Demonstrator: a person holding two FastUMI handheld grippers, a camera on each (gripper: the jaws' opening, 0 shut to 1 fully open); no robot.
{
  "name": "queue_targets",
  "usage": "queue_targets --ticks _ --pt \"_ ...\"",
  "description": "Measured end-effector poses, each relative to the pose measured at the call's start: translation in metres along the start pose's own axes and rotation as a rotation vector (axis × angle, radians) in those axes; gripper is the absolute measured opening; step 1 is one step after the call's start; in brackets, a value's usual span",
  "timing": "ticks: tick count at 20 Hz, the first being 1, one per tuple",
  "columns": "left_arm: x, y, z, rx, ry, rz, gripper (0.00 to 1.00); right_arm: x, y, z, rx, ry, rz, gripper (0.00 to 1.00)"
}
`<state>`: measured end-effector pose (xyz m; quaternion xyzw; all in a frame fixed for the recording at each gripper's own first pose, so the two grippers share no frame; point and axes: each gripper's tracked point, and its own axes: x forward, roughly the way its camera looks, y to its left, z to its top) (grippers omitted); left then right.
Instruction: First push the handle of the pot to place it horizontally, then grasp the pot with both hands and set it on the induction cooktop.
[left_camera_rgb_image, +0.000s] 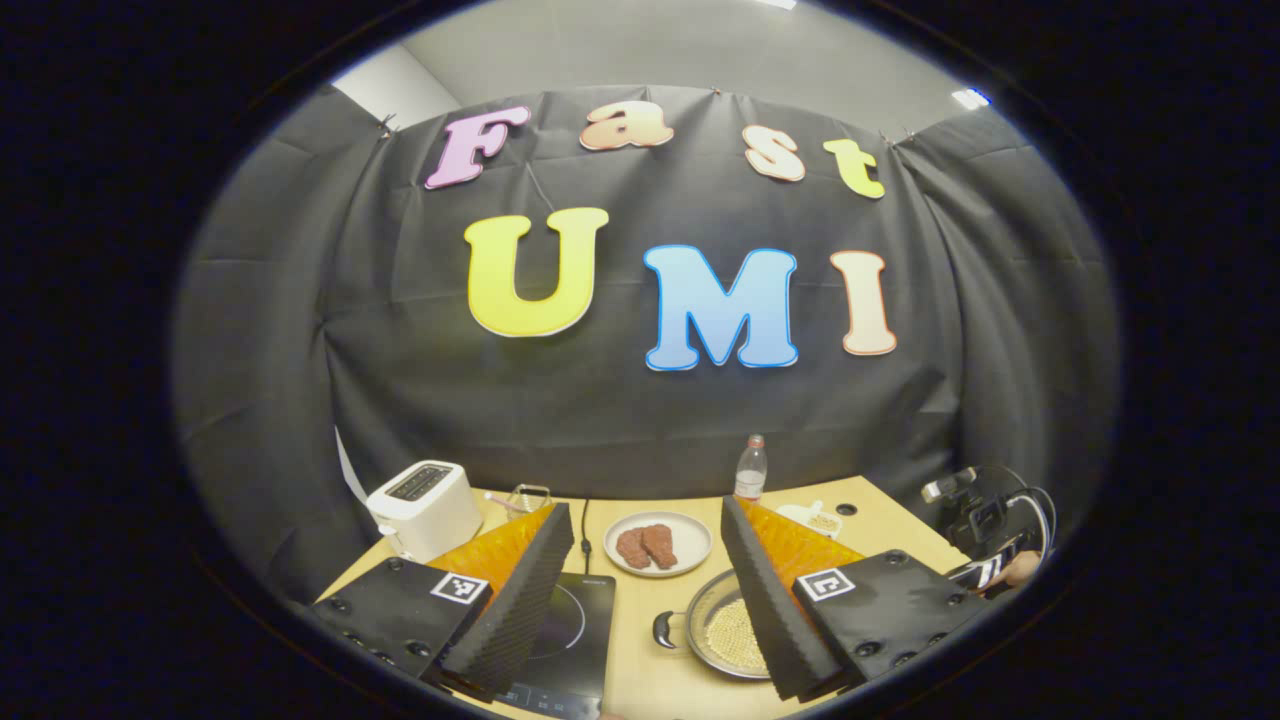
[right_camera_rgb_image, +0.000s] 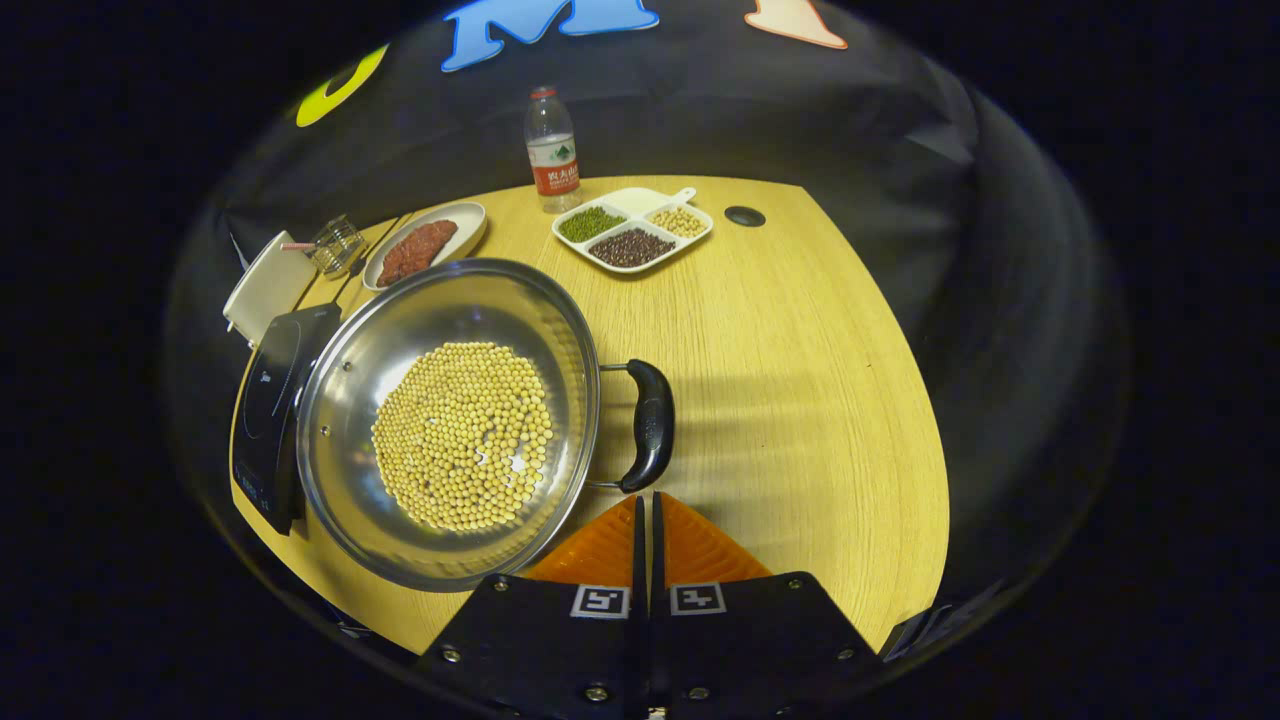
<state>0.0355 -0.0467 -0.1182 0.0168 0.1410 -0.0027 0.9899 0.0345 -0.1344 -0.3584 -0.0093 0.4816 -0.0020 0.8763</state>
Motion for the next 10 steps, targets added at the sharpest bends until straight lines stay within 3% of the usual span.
queue_targets --ticks 1,2,3,4,6,9,10 --pt "0.003 -0.003 -0.004 -0.005 0.008 -0.014 0.98 -0.008 -0.003 0.005 0.007 -0.033 -0.01 0.05" --pt "0.005 -0.005 -0.007 -0.01 0.01 -0.023 0.98 -0.017 -0.005 0.01 0.009 -0.063 -0.014 0.21" --pt "0.007 -0.006 -0.008 -0.018 0.017 -0.035 0.98 -0.026 -0.006 0.015 0.008 -0.088 -0.018 0.38" --pt "0.01 -0.008 -0.013 -0.025 0.027 -0.045 0.98 -0.031 -0.007 0.018 0.006 -0.112 -0.025 0.71" --pt "0.018 -0.012 -0.026 -0.031 0.056 -0.058 0.97 -0.045 -0.006 0.026 0.018 -0.166 -0.026 1.0" --pt "0.033 -0.014 -0.054 -0.027 0.123 -0.085 0.99 -0.055 -0.002 0.032 0.042 -0.216 -0.018 1.0" --pt "0.038 -0.016 -0.067 -0.026 0.154 -0.097 0.95 -0.057 0.0 0.033 0.051 -0.223 -0.012 1.0"
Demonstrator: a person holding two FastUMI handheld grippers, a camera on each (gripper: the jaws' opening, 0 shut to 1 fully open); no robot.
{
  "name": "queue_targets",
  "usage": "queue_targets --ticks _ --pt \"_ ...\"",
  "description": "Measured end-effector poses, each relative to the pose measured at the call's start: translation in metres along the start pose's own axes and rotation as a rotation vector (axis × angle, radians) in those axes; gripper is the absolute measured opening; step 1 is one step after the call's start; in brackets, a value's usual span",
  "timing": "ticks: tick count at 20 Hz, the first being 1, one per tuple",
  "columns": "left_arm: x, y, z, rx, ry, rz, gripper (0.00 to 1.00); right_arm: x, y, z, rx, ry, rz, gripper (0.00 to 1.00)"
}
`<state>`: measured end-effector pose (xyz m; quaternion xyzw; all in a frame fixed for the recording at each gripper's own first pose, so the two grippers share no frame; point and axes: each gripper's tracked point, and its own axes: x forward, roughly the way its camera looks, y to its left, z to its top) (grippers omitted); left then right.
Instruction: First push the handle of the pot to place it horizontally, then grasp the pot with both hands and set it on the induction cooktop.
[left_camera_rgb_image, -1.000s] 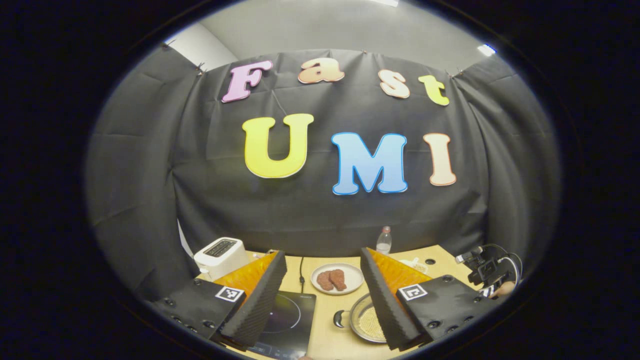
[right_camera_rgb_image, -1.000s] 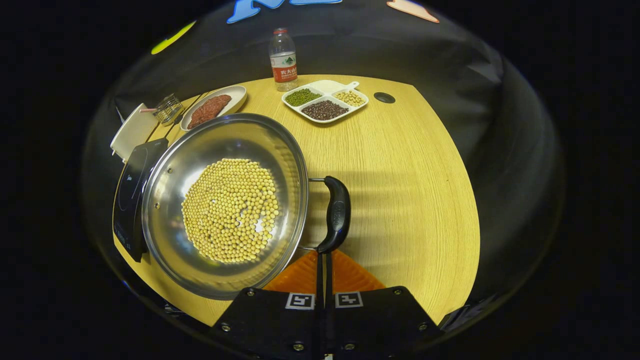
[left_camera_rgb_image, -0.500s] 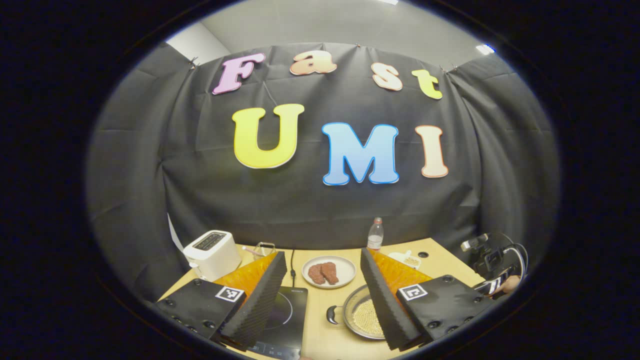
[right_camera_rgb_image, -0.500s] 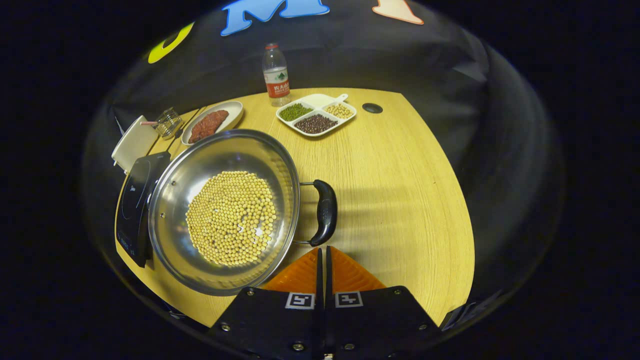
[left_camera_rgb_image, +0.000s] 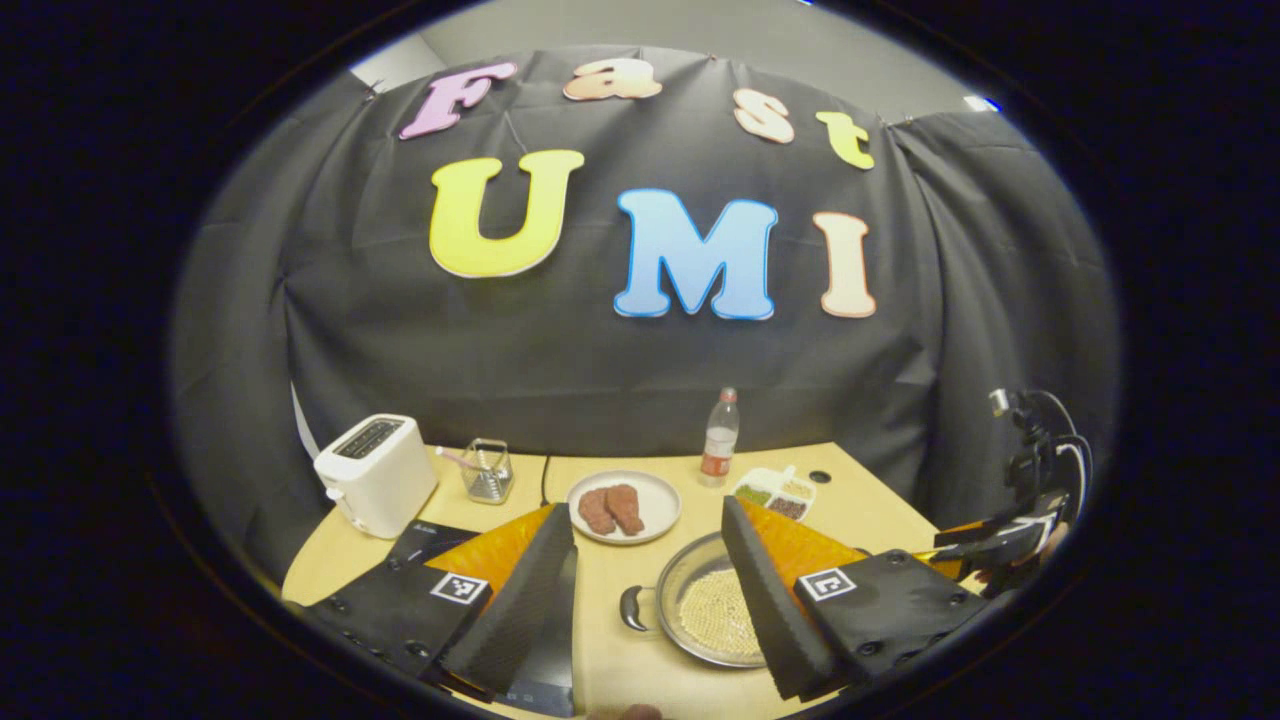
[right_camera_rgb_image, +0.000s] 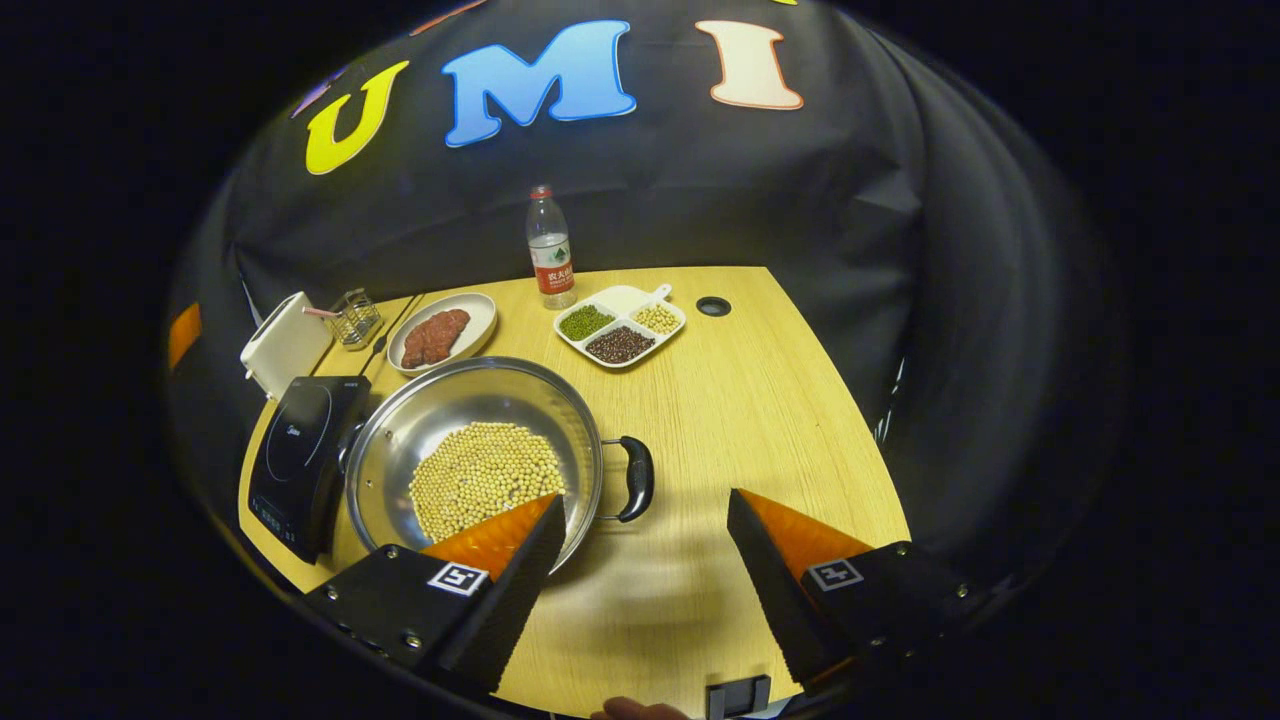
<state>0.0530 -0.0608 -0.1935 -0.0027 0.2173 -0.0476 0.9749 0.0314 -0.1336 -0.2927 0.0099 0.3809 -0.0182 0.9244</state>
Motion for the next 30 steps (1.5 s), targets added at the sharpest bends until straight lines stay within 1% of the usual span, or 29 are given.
queue_targets --ticks 1,2,4,5,6,9,10,12,14,15,16,19,20,22,26,27,28,29,30 --pt "0.008 -0.001 -0.014 0.002 0.038 -0.015 0.97 -0.001 0.002 0.001 0.009 -0.007 0.004 1.0" --pt "0.016 -0.002 -0.029 0.006 0.078 -0.029 0.95 -0.001 0.003 0.0 0.016 -0.011 0.005 1.0" --pt "0.028 0.003 -0.052 0.027 0.141 -0.025 0.99 0.003 0.008 0.001 0.029 -0.019 0.02 1.0" --pt "0.033 0.001 -0.064 0.036 0.168 -0.03 0.96 0.005 0.008 0.001 0.032 -0.018 0.017 1.0" --pt "0.038 0.0 -0.076 0.041 0.196 -0.04 0.97 0.008 0.009 -0.001 0.031 -0.013 0.013 1.0" --pt "0.058 -0.001 -0.11 0.038 0.281 -0.06 0.97 0.02 0.012 -0.004 0.031 0.01 0.004 1.0" --pt "0.066 -0.002 -0.119 0.04 0.305 -0.062 0.99 0.025 0.013 -0.006 0.032 0.016 0.002 1.0" --pt "0.081 0.0 -0.138 0.039 0.349 -0.065 0.98 0.035 0.014 -0.007 0.033 0.026 -0.005 1.0" --pt "0.091 0.002 -0.154 0.03 0.385 -0.065 0.99 0.044 0.015 -0.007 0.038 0.036 -0.008 1.0" --pt "0.097 0.004 -0.163 0.027 0.404 -0.063 0.96 0.049 0.015 -0.008 0.039 0.039 -0.012 1.0" --pt "0.103 0.006 -0.17 0.022 0.421 -0.062 0.98 0.054 0.015 -0.008 0.039 0.043 -0.015 1.0" --pt "0.12 0.01 -0.191 0.019 0.451 -0.061 0.98 0.068 0.014 -0.01 0.047 0.056 -0.023 1.0" --pt "0.125 0.011 -0.197 0.021 0.461 -0.06 0.96 0.073 0.015 -0.012 0.047 0.069 -0.021 1.0" --pt "0.134 0.012 -0.207 0.016 0.48 -0.059 0.98 0.082 0.015 -0.013 0.048 0.08 -0.022 1.0" --pt "0.15 0.012 -0.218 0.012 0.503 -0.063 0.97 0.102 0.016 -0.015 0.045 0.096 -0.031 0.99" --pt "0.153 0.012 -0.22 0.012 0.507 -0.066 0.97 0.108 0.015 -0.017 0.044 0.108 -0.031 0.96" --pt "0.154 0.011 -0.223 0.012 0.512 -0.068 0.96 0.112 0.016 -0.018 0.044 0.121 -0.03 0.9" --pt "0.156 0.011 -0.225 0.012 0.517 -0.072 0.95 0.118 0.014 -0.021 0.038 0.133 -0.037 0.9" --pt "0.158 0.011 -0.227 0.013 0.521 -0.073 0.97 0.12 0.014 -0.023 0.034 0.144 -0.036 0.85"
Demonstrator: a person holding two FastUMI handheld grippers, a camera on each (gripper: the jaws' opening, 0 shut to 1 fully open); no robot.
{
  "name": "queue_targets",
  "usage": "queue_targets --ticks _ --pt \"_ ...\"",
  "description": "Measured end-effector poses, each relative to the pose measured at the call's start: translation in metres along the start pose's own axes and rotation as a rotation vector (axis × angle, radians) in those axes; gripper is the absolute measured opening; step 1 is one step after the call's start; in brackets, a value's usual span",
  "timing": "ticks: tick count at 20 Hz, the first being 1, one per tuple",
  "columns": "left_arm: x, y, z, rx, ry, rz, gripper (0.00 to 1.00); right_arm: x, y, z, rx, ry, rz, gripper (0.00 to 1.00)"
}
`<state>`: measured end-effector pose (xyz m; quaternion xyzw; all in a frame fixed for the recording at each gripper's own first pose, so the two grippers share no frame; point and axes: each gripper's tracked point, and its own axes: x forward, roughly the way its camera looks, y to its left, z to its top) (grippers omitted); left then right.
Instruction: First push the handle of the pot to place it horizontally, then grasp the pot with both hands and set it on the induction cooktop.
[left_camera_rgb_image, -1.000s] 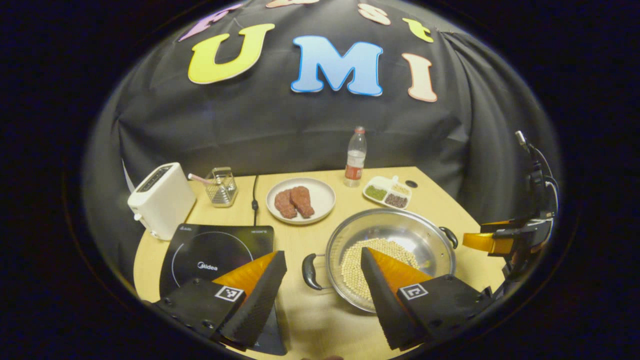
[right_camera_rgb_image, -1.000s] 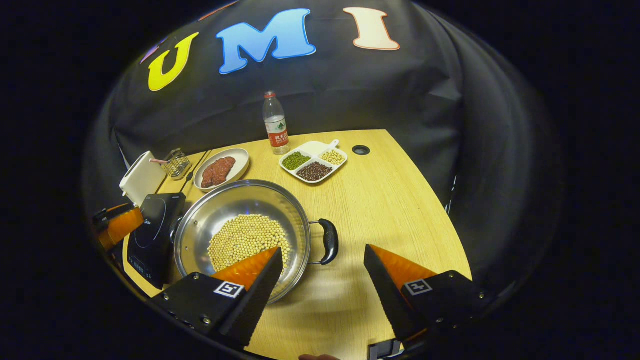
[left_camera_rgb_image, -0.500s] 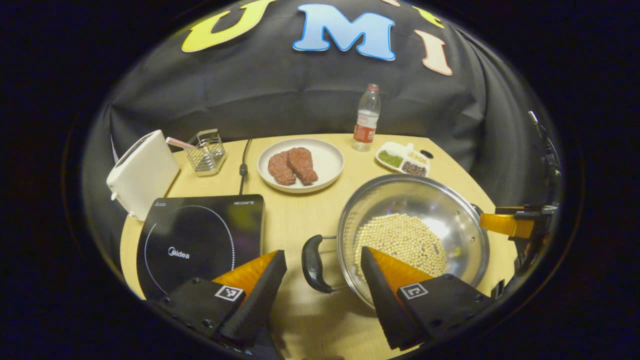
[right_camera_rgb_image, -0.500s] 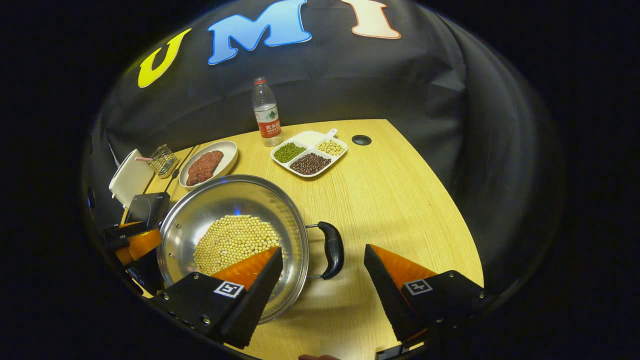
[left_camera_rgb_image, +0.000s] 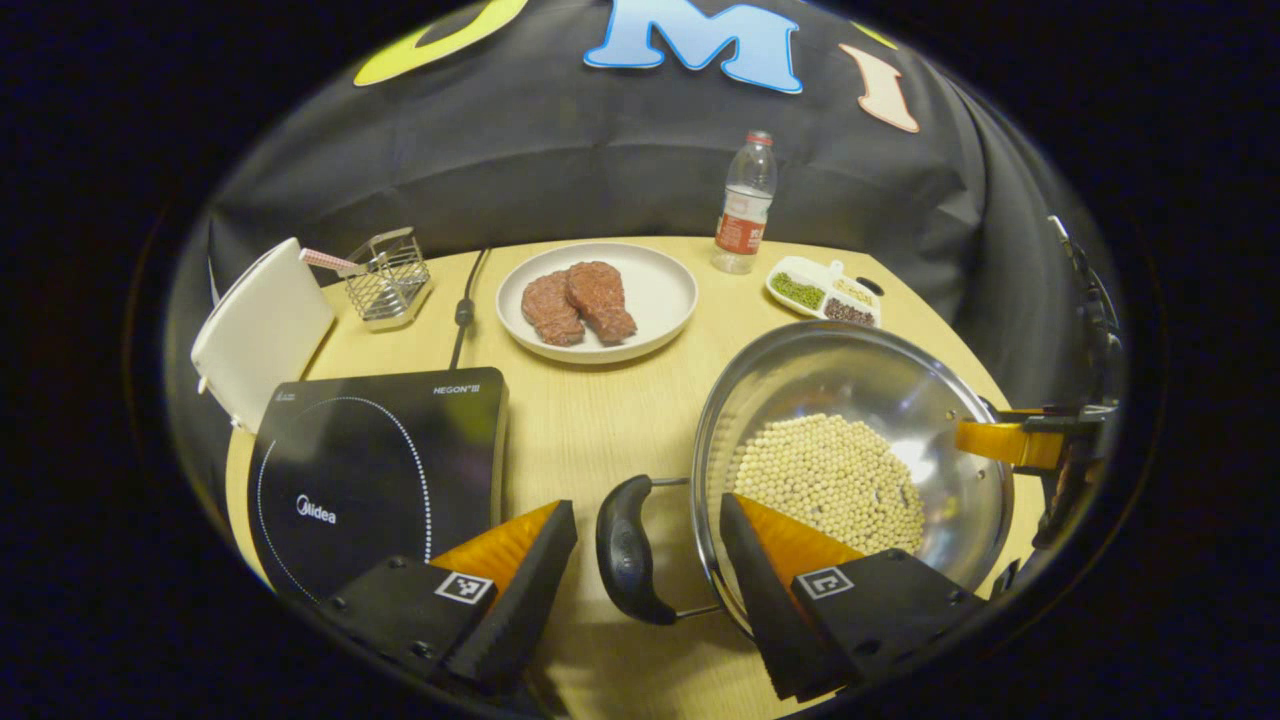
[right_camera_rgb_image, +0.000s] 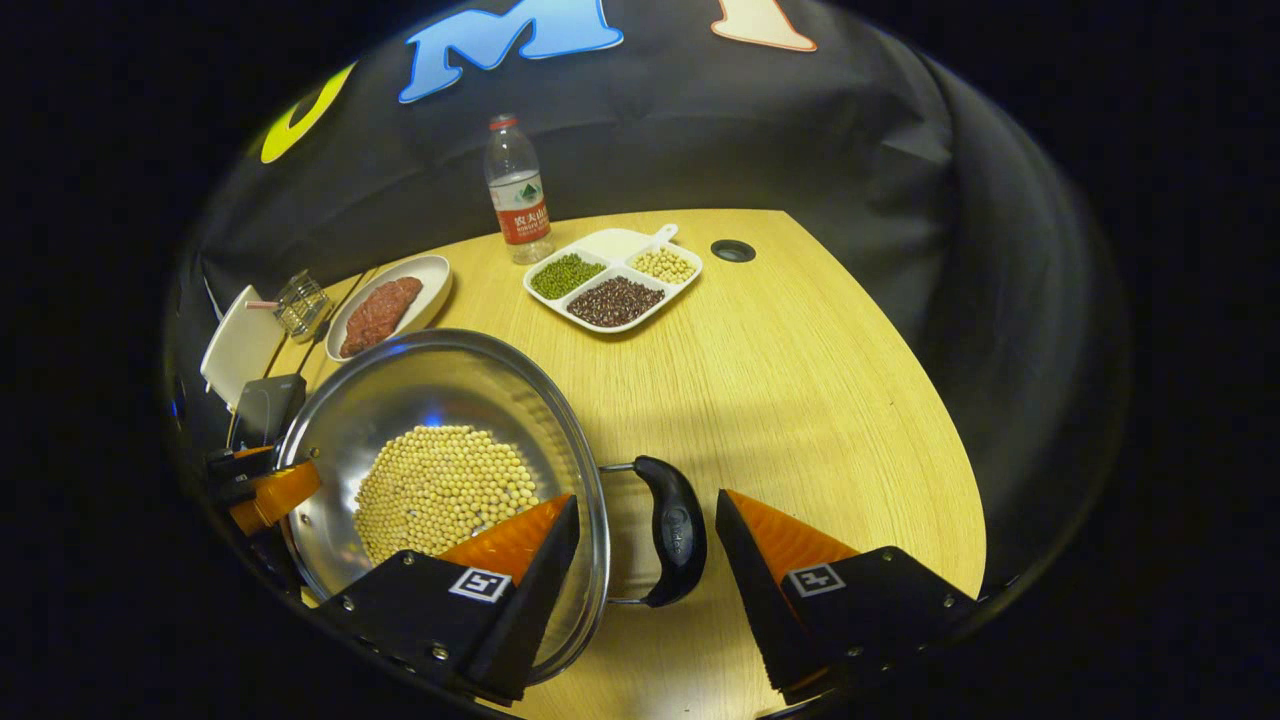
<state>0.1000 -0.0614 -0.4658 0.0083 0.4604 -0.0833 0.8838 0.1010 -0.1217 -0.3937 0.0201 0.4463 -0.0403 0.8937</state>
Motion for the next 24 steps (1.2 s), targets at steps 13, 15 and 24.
queue_targets --ticks 13,15,24 --pt "0.006 -0.004 0.004 0.009 0.042 -0.021 0.58 0.0 0.007 -0.003 -0.013 0.049 0.056 0.58" --pt "0.0 -0.002 0.007 0.018 0.032 -0.021 0.58 -0.006 0.009 -0.002 -0.001 0.046 0.058 0.58" --pt "-0.049 0.007 0.022 0.006 0.024 -0.036 0.62 -0.06 0.024 0.01 -0.011 0.03 0.037 0.58"
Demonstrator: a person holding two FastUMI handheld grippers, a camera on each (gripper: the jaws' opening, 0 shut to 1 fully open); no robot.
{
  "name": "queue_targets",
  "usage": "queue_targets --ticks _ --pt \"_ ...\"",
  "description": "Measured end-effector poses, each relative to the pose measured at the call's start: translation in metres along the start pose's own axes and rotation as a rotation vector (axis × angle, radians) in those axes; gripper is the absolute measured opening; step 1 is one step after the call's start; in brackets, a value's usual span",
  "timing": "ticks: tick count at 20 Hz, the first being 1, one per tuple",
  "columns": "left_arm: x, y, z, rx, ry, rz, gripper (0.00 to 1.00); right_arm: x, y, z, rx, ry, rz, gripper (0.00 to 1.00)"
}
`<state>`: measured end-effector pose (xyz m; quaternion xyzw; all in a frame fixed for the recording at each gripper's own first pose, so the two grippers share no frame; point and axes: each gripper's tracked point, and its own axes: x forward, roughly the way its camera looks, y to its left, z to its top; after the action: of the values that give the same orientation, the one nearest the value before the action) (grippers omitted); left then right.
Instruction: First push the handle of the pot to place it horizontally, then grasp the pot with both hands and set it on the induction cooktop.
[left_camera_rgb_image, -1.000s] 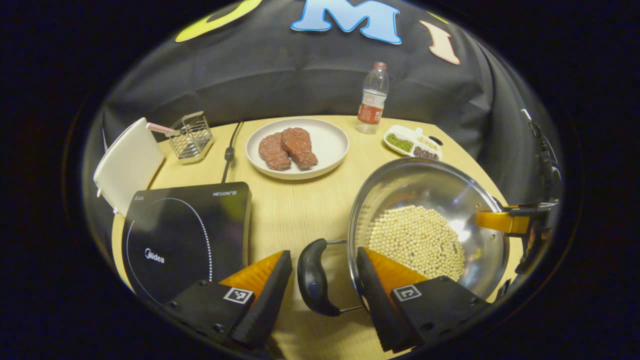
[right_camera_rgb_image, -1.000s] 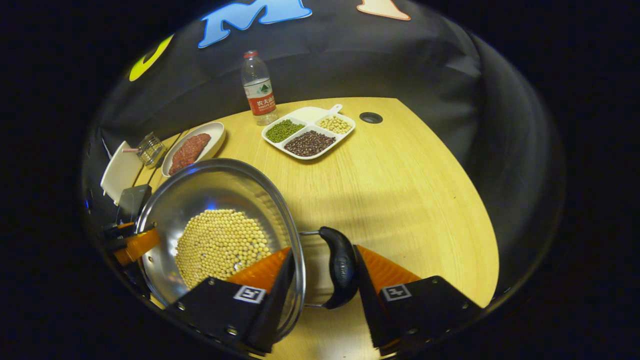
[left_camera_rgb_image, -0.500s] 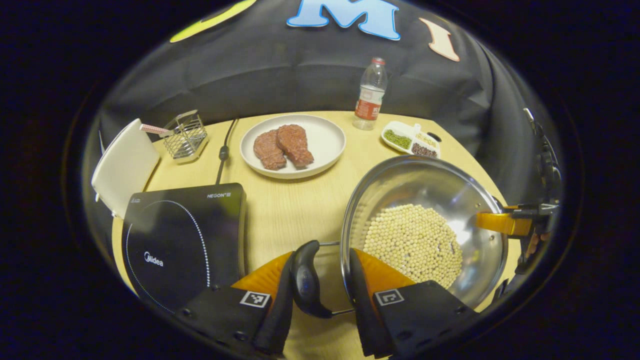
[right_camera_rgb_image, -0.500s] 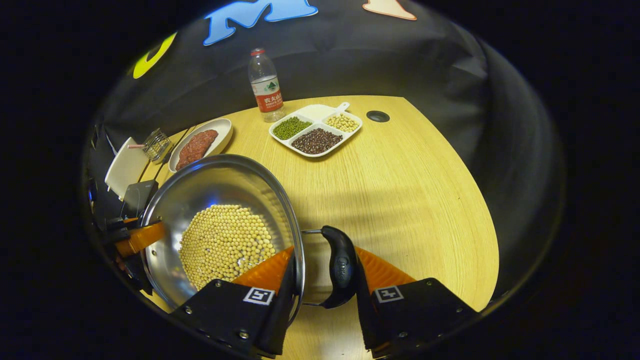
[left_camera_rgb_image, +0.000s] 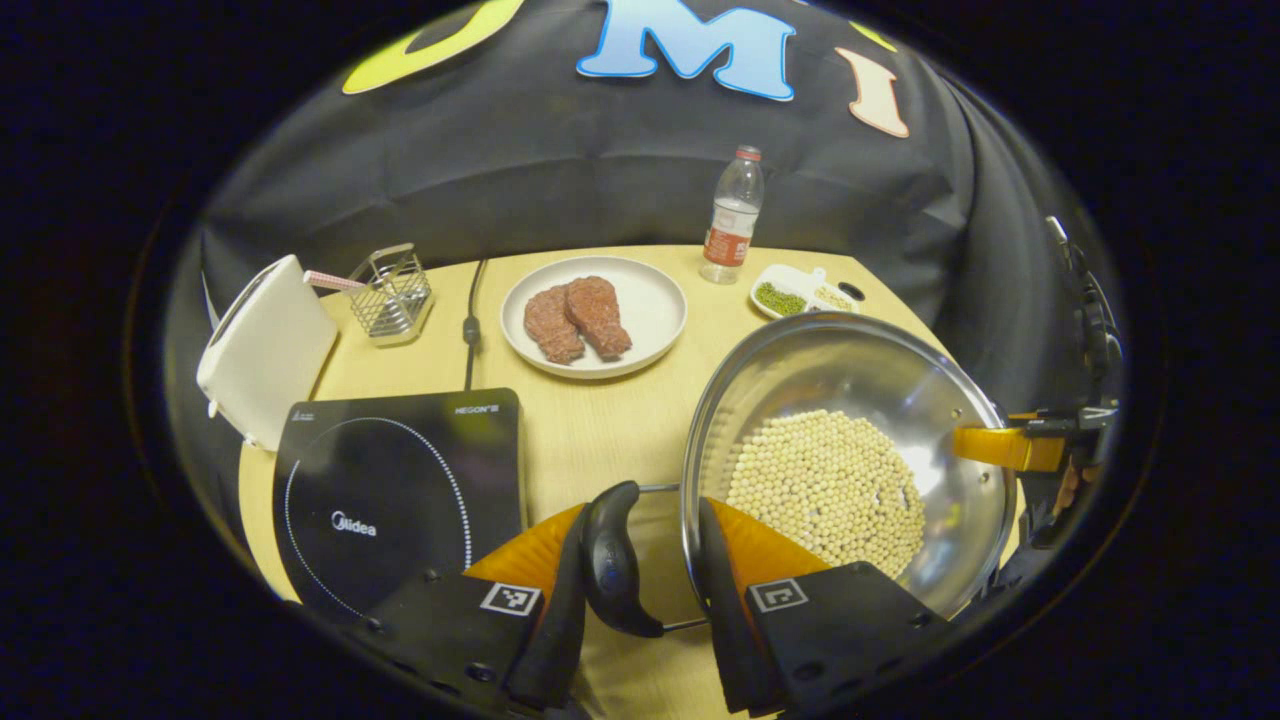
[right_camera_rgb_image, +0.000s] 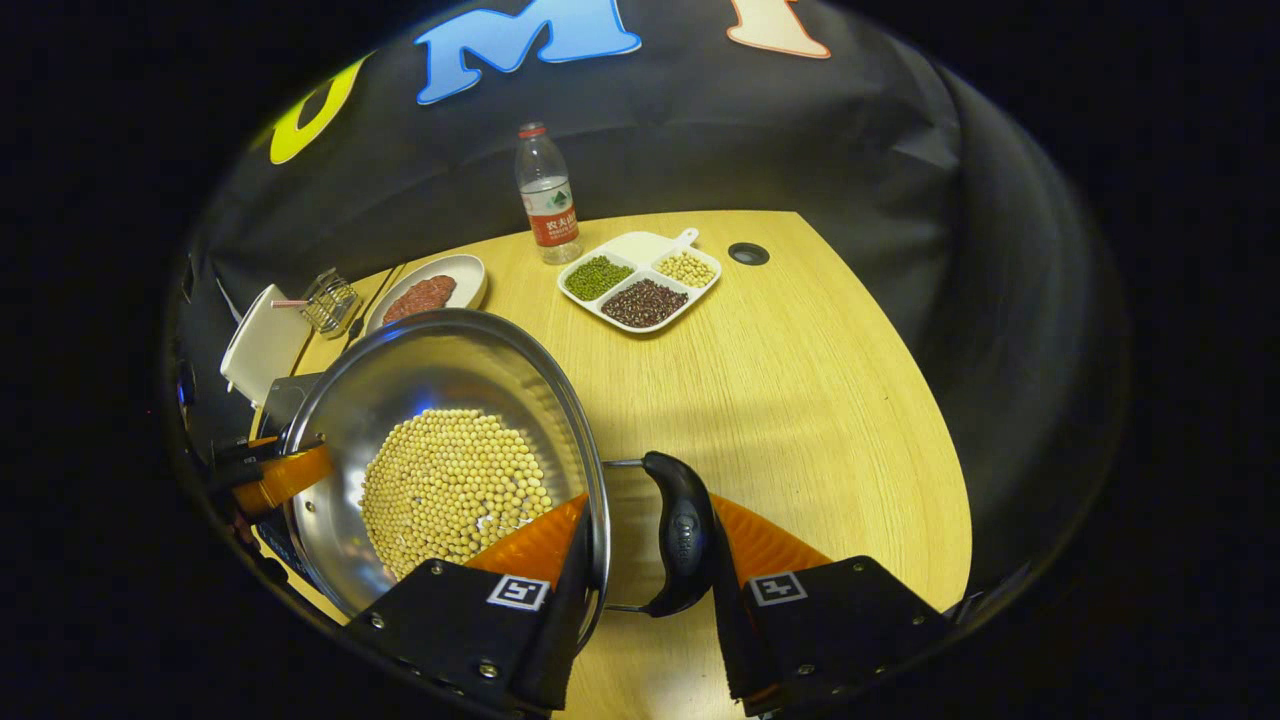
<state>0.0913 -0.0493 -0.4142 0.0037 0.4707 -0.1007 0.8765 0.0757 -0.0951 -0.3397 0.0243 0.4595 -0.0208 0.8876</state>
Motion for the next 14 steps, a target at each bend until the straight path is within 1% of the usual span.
queue_targets --ticks 4,5,6,7,9,10,14 --pt "-0.031 0.02 0.004 -0.001 0.003 0.018 0.62 -0.022 0.025 0.003 -0.009 -0.001 0.02 0.58" --pt "-0.038 0.026 0.006 -0.003 0.002 0.021 0.65 -0.027 0.032 0.006 -0.012 -0.007 0.023 0.58" --pt "-0.044 0.033 0.007 -0.005 0.002 0.024 0.65 -0.031 0.04 0.007 -0.013 -0.011 0.025 0.58" --pt "-0.051 0.04 0.009 -0.007 0.0 0.027 0.62 -0.035 0.047 0.008 -0.014 -0.013 0.027 0.58" --pt "-0.06 0.054 0.011 -0.009 -0.001 0.032 0.61 -0.042 0.063 0.011 -0.015 -0.014 0.032 0.58" --pt "-0.065 0.061 0.011 -0.01 0.0 0.035 0.58 -0.044 0.07 0.011 -0.018 -0.015 0.035 0.58" --pt "-0.079 0.091 0.013 -0.024 0.005 0.043 0.61 -0.049 0.102 0.014 -0.031 -0.015 0.042 0.58"
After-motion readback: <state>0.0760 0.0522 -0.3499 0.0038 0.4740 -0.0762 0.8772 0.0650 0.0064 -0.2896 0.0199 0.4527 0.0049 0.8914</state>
